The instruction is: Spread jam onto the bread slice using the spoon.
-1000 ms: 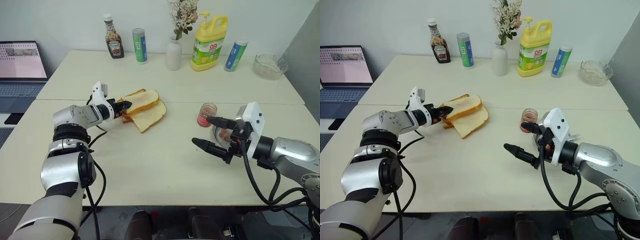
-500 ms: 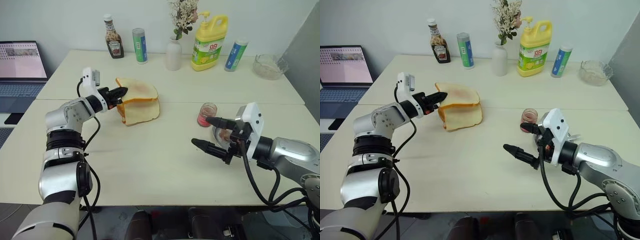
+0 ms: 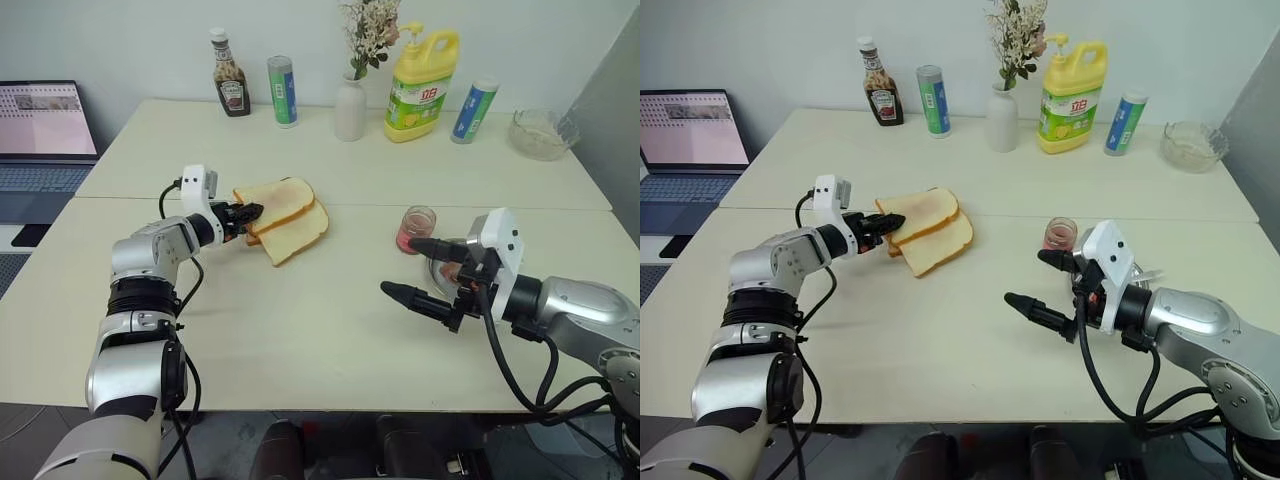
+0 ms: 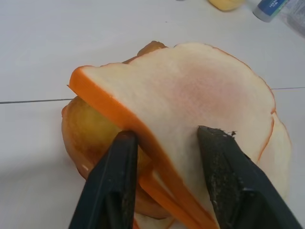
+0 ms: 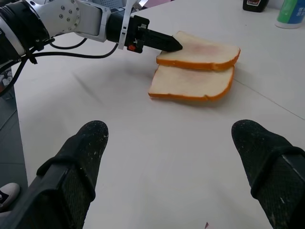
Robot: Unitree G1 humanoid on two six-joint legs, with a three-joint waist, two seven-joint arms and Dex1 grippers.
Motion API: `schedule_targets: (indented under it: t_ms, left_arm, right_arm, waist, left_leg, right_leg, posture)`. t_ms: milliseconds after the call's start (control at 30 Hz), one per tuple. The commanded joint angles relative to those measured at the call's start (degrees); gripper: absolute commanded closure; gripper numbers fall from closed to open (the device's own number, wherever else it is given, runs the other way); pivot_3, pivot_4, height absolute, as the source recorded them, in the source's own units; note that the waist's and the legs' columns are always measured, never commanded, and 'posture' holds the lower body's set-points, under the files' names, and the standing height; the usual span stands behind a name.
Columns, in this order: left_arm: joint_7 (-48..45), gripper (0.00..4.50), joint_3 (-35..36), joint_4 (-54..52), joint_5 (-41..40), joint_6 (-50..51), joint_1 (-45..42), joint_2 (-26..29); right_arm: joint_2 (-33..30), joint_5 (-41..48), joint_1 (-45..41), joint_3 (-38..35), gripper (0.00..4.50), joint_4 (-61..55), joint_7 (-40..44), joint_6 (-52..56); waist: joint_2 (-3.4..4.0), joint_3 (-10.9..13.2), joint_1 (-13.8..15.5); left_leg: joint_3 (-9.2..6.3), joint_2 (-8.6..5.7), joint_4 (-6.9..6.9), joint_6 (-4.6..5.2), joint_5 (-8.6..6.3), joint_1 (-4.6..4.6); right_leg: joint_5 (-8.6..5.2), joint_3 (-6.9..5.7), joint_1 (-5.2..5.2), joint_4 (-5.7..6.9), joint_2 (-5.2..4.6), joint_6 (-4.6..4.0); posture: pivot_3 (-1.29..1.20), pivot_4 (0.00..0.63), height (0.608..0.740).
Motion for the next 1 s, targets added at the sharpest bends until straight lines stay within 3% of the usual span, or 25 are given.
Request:
schedule_targets:
  t_ms: [33,267,500,600,733,1000]
  left_arm:
    - [0.49,2.59,2.57,1.35,-1.50,-1.21,-2.23,-0.02]
    - [1.46,2.59,8.21,7.46,-5.72,1.90,-6.99,-0.32]
    - [2.91,2.59,6.38,12.00,-3.61,1.11,-9.00,-1.01]
    - [1.62,3.14,6.43,12.08,-3.72,0.51,-9.22,-1.10]
    - [0.80,4.43,6.77,10.93,-4.19,0.06,-9.18,-1.16]
    - [-1.88,4.47,7.40,2.45,-6.60,2.03,-6.59,-1.31]
  right_arm:
    - [-0.10,0.34,0.27,-0.84,0.00,-1.56,-0.22,-0.95]
    - [-0.09,0.41,0.58,-0.79,0.00,-1.72,-0.36,-0.97]
    - [0.06,0.64,0.71,-0.75,0.00,-1.93,-0.69,-0.82]
    - [0.11,0.79,0.93,-0.82,0.00,-2.18,-1.00,-0.79]
    - [0.13,0.97,1.07,-0.89,0.00,-2.39,-1.43,-0.77]
    - [0.13,1.09,1.13,-0.97,0.00,-2.52,-1.62,-0.79]
  waist:
    - [0.00,0.00,0.00]
    - [0.00,0.00,0.00]
    - [0.00,0.00,0.00]
    - [0.00,0.00,0.01]
    - [0.00,0.00,0.01]
    - [0.00,0.00,0.01]
  left_leg:
    - [0.00,0.00,0.00,0.00,0.00,0.00]
    - [-0.16,-0.02,0.04,0.00,0.00,-0.08]
    - [-0.29,-0.02,0.04,0.00,0.00,-0.10]
    - [-0.38,-0.02,0.05,0.00,0.01,-0.16]
    - [-0.46,-0.02,0.04,0.00,0.01,-0.17]
    - [-0.63,-0.01,0.05,-0.01,0.02,-0.22]
  right_leg:
    - [0.00,0.00,0.00,0.00,0.00,0.00]
    - [0.00,-0.14,0.00,0.00,0.00,0.00]
    - [0.00,-0.26,0.00,0.02,0.00,0.00]
    - [0.00,-0.35,0.00,0.02,0.00,0.00]
    - [0.00,-0.44,0.01,0.03,0.00,-0.01]
    - [0.01,-0.64,0.04,0.05,0.00,-0.01]
  posture:
    - [0.00,0.150,0.740]
    - [0.00,0.150,0.740]
    - [0.00,0.150,0.740]
    - [0.00,0.150,0.740]
    - [0.00,0.150,0.740]
    - [0.00,0.150,0.740]
